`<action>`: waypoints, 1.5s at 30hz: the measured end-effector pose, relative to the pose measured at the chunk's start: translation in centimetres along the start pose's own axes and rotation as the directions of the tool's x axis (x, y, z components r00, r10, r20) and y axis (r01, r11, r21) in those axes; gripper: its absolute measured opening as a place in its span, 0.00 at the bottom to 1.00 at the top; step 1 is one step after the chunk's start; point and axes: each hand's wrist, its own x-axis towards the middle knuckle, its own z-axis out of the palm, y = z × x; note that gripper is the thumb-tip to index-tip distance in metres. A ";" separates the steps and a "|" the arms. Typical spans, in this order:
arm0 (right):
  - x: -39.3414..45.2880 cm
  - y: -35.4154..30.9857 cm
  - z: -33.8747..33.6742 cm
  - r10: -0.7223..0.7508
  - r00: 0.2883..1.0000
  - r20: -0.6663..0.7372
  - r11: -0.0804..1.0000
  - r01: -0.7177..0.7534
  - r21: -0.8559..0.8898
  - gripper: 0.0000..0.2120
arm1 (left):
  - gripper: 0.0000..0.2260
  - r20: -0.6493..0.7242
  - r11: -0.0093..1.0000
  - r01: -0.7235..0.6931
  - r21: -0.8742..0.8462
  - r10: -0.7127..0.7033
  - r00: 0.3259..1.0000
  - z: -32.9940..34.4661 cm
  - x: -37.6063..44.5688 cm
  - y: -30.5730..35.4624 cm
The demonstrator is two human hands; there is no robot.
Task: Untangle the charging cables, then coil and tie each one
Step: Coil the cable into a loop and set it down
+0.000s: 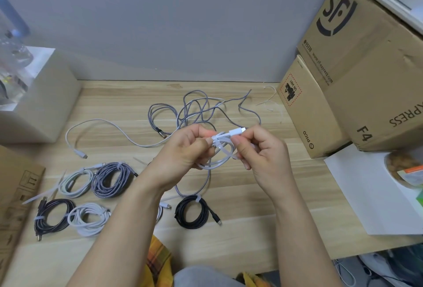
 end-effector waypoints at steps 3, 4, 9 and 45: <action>-0.1 -0.1 -0.1 -0.018 1.000 0.005 0.999 0.018 -0.037 0.12 | 0.04 -0.015 0.997 -0.016 0.081 0.017 1.000 0.0 -0.1 0.2; -0.1 -0.1 -0.1 -0.022 1.000 0.013 0.999 0.022 -0.049 0.12 | 0.05 -0.015 0.995 -0.025 0.101 0.026 1.000 0.0 -0.1 0.3; 0.2 0.2 -0.3 -0.004 0.999 0.042 0.992 0.010 -0.126 0.12 | 0.03 0.047 0.990 -0.064 0.129 0.059 0.997 0.4 -0.2 0.5; 0.8 2.0 1.2 -0.412 0.905 0.110 0.719 0.397 -0.570 0.05 | 0.07 0.144 0.991 0.013 0.134 -0.032 0.989 -0.6 0.1 -0.4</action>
